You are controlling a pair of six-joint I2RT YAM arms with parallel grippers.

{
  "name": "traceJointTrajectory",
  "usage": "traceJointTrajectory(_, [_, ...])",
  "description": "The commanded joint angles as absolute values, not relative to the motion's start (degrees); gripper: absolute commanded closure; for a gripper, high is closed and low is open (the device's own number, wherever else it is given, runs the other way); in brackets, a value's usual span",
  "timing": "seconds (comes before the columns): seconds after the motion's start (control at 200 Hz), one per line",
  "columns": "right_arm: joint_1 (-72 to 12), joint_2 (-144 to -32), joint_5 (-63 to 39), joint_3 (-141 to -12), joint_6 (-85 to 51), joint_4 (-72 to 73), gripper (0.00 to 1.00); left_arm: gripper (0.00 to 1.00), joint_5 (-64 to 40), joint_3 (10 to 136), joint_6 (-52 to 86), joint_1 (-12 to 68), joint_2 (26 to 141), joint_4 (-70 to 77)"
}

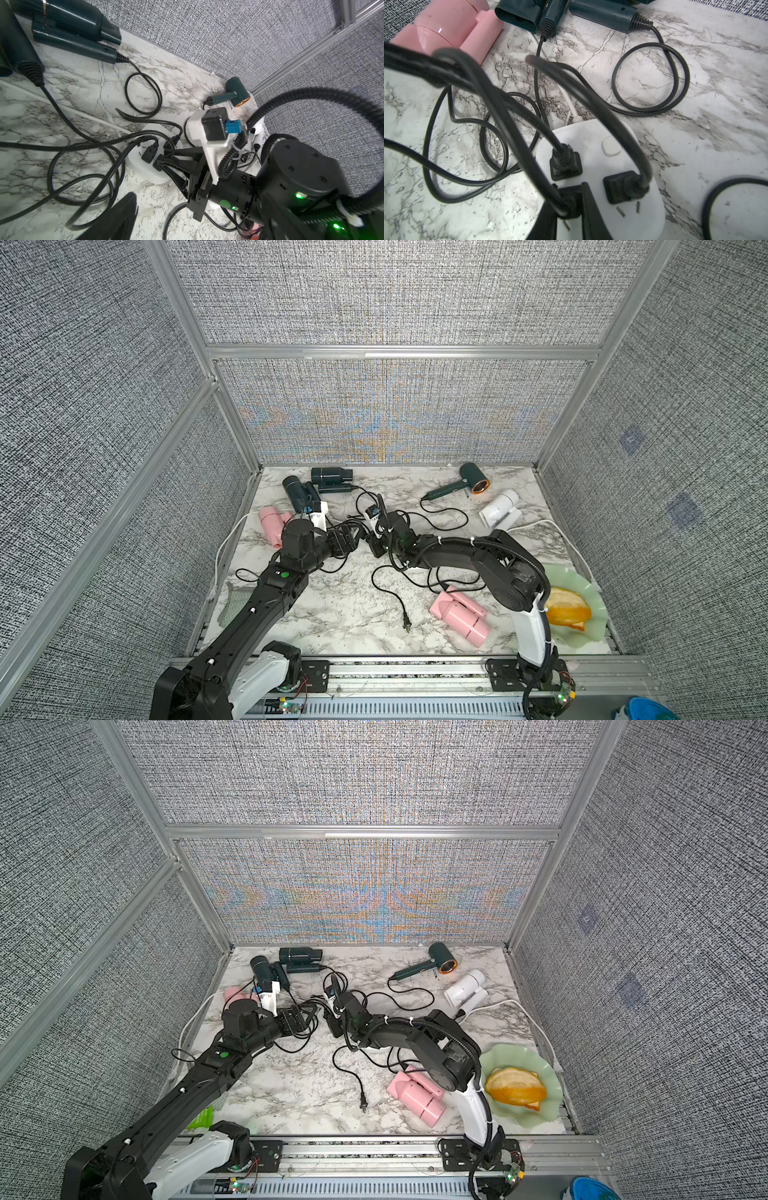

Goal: Charge the blow dryers
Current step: Insert the plug into the socket.

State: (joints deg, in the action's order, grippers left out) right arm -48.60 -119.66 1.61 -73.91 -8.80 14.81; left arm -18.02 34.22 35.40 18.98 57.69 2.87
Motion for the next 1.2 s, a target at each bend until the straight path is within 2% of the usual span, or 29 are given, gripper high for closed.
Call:
traceJointTrajectory(0.0, [-49.6,-119.4,0.1,-73.4,-10.0,5.0,0.88,0.06,-19.1,33.6,34.9,18.5,58.0,3.0])
traceJointTrajectory(0.345, [-52.3,-119.7,-1.9,-73.0,-10.0,6.9,0.86,0.06,-17.7,32.8,34.0,17.4,54.4,0.8])
traceJointTrajectory(0.53, [-52.8,-119.5,-0.4,-73.4,-11.4,7.1,0.80,0.06,-17.8,31.1,33.1,17.4,52.2,1.1])
traceJointTrajectory(0.85, [-52.7,-112.8,-0.3,-69.4,-11.9,8.0,0.44,0.08,-22.6,29.3,31.7,17.3,51.5,7.3])
traceJointTrajectory(0.925, [-52.6,-109.7,-1.2,-67.2,-12.0,8.4,0.41,0.07,-23.4,29.1,32.1,17.3,51.8,8.7])
traceJointTrajectory(1.196, [-51.4,-96.9,1.9,-59.0,-14.7,6.8,0.39,0.08,-28.7,30.4,31.5,17.5,57.2,13.6])
